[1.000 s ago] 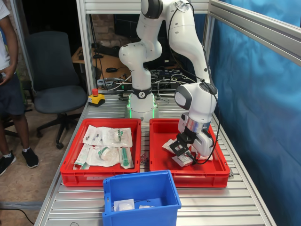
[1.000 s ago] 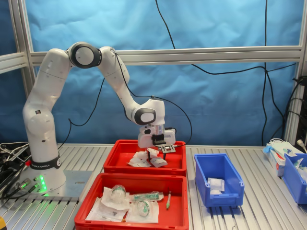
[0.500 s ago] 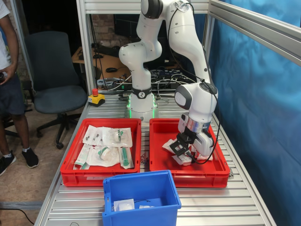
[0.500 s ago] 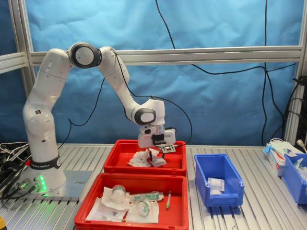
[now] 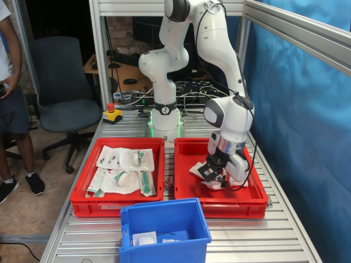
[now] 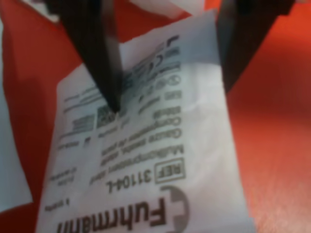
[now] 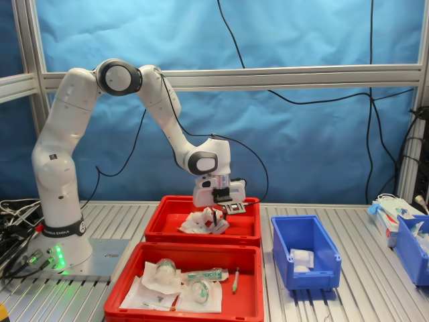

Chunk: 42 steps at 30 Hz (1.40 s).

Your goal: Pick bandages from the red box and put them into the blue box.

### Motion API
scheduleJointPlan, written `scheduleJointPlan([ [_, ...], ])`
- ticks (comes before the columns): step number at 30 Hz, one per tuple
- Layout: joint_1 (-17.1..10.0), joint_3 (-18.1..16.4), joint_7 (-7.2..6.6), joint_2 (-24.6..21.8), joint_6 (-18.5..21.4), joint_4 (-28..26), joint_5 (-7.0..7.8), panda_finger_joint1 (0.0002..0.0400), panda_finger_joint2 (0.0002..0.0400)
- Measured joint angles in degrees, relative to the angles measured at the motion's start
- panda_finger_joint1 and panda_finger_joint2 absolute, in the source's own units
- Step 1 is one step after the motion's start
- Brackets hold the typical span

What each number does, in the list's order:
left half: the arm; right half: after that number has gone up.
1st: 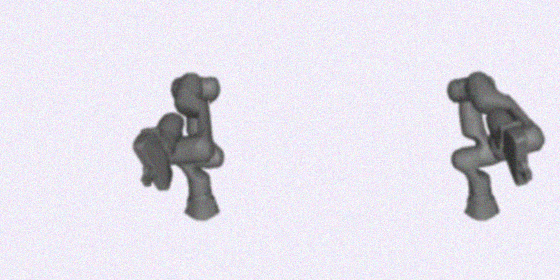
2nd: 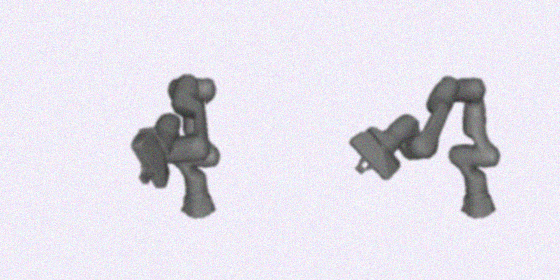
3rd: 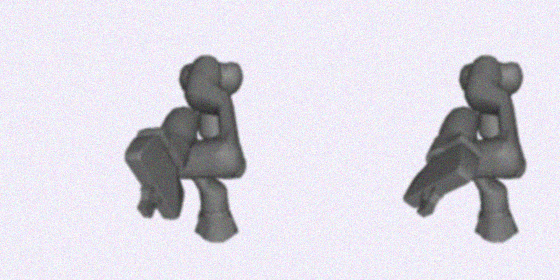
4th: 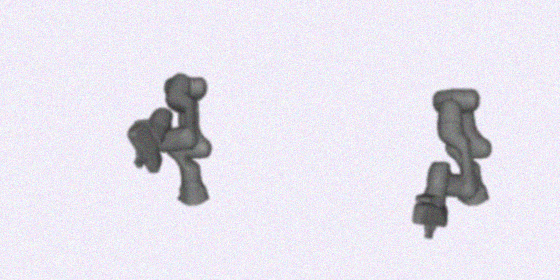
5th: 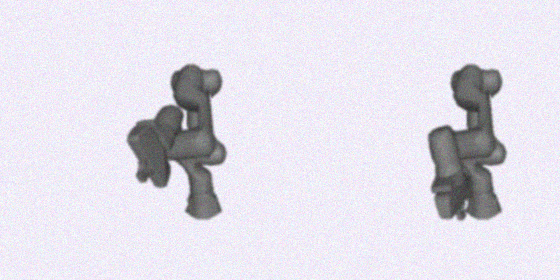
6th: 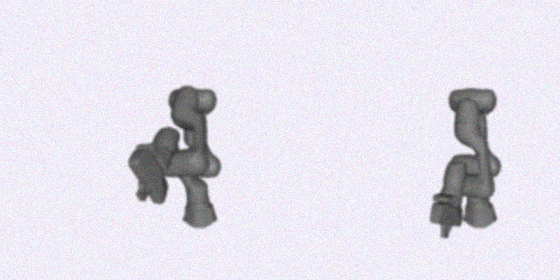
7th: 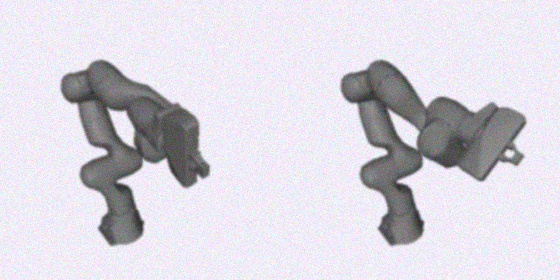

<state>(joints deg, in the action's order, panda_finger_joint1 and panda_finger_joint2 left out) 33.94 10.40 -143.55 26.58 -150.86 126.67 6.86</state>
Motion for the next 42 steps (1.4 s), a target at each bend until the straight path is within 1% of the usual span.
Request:
scheduleJointPlan([
  [1,0.00,0.00,0.00,0.00,0.00,-0.03,0.00,0.0193,0.0193],
  [2,0.00,0.00,0.00,0.00,0.00,-0.09,0.00,0.0143,0.0143],
  [5,0.00,0.00,0.00,0.00,0.00,-0.15,0.00,0.0143,0.0143],
  [6,0.00,0.00,0.00,0.00,0.00,-0.17,0.00,0.0093,0.0093],
  [10,0.00,0.00,0.00,0.00,0.00,-0.18,0.00,0.0093,0.0093],
  [11,0.00,0.00,0.00,0.00,0.00,-0.18,0.00,0.0043,0.0043],
  [14,0.00,0.00,0.00,0.00,0.00,-0.18,0.00,0.0043,0.0043],
  [15,0.00,0.00,0.00,0.00,0.00,-0.18,0.00,0.0026,0.0026],
  [26,0.15,0.25,0.00,-0.04,0.10,-0.18,0.00,0.0026,0.0026],
  [30,0.19,0.54,0.00,-0.34,0.93,-0.18,0.00,0.0026,0.0026],
  [37,0.20,1.52,0.00,-2.45,4.68,-0.14,0.00,0.0026,0.0026],
  [38,0.20,1.87,0.00,-3.38,5.82,-0.13,0.00,0.0026,0.0026],
  [40,0.20,2.28,0.00,-4.45,6.89,-0.13,0.00,0.0026,0.0026],
  [42,0.22,3.31,0.00,-7.02,8.88,-0.12,0.00,0.0026,0.0026],
])
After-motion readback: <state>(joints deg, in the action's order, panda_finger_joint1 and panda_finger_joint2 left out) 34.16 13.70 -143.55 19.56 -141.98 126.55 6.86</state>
